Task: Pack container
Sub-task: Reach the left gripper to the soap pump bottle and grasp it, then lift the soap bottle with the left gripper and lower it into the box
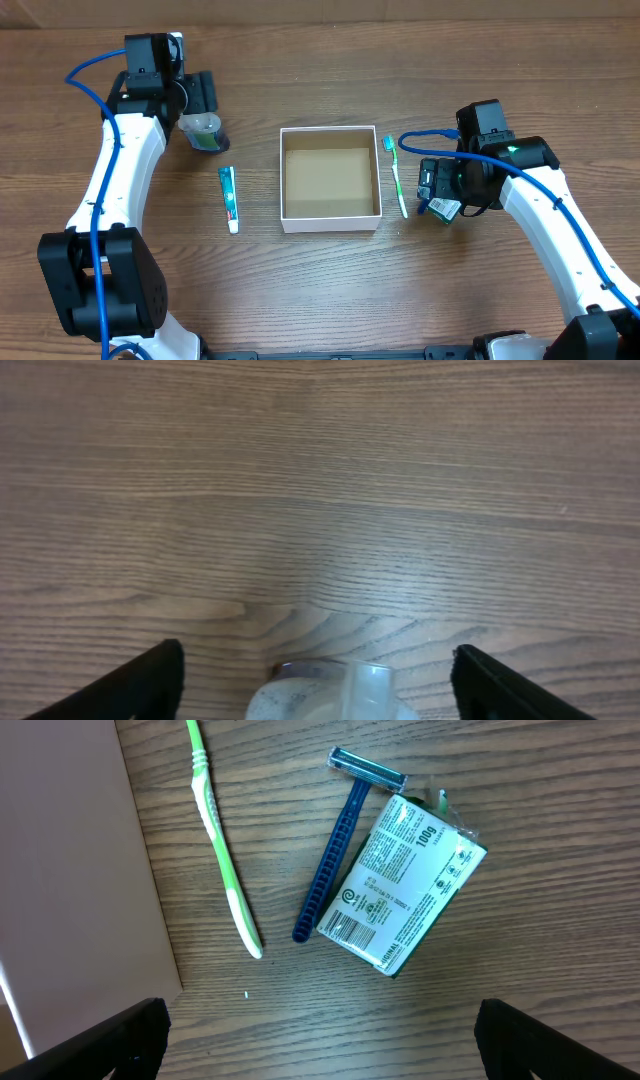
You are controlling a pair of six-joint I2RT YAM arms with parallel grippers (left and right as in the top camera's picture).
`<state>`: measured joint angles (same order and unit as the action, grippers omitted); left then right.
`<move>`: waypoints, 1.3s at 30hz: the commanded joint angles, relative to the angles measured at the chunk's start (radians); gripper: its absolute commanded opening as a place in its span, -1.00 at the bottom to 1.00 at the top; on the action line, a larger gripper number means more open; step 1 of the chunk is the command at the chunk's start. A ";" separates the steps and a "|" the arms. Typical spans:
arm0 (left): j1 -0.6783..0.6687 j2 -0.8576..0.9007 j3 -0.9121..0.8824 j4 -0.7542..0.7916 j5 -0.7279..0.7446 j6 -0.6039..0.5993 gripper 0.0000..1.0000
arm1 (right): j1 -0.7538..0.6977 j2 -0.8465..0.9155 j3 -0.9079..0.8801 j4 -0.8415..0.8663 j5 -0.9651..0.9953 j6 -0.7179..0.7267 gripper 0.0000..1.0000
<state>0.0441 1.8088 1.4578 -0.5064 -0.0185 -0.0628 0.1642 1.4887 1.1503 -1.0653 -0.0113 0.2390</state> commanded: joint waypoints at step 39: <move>0.003 0.066 0.017 -0.051 0.060 0.072 -0.07 | -0.003 -0.009 0.023 0.005 0.011 0.008 1.00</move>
<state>0.0460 1.8553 1.4578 -0.5686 0.0479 -0.0143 0.1642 1.4887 1.1503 -1.0653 -0.0109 0.2398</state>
